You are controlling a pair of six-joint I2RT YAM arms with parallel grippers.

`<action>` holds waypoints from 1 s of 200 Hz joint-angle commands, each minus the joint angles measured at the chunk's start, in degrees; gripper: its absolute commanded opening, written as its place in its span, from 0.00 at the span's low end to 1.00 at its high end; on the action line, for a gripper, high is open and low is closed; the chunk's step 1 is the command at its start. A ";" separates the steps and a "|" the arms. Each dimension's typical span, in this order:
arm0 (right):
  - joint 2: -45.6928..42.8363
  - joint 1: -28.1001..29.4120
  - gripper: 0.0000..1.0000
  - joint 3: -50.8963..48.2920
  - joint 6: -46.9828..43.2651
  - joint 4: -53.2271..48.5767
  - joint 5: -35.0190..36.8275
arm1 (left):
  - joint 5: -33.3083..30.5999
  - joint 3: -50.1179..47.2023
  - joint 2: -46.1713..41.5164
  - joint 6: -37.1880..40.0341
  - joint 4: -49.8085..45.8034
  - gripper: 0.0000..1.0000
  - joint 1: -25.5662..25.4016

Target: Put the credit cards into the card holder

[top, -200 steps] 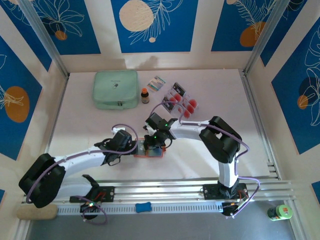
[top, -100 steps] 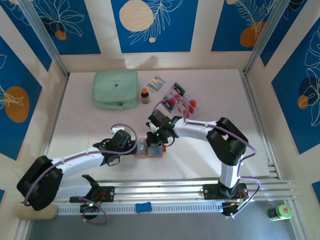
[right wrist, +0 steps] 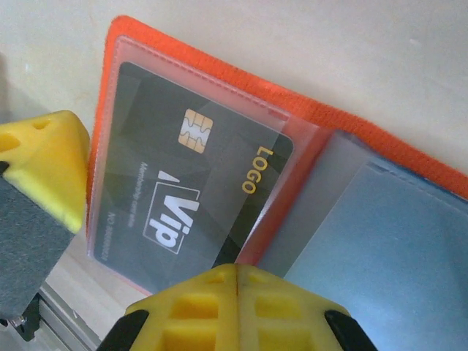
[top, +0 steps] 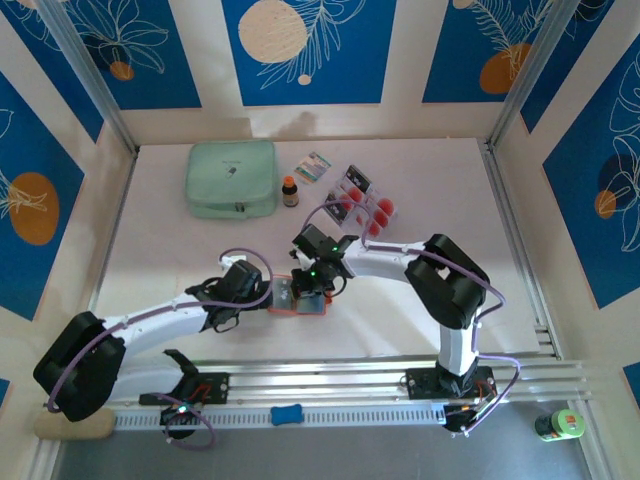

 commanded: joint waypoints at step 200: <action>6.46 -0.39 0.00 3.83 -1.07 -2.40 -4.44 | -0.74 -0.08 -5.42 -2.73 -1.51 1.00 0.68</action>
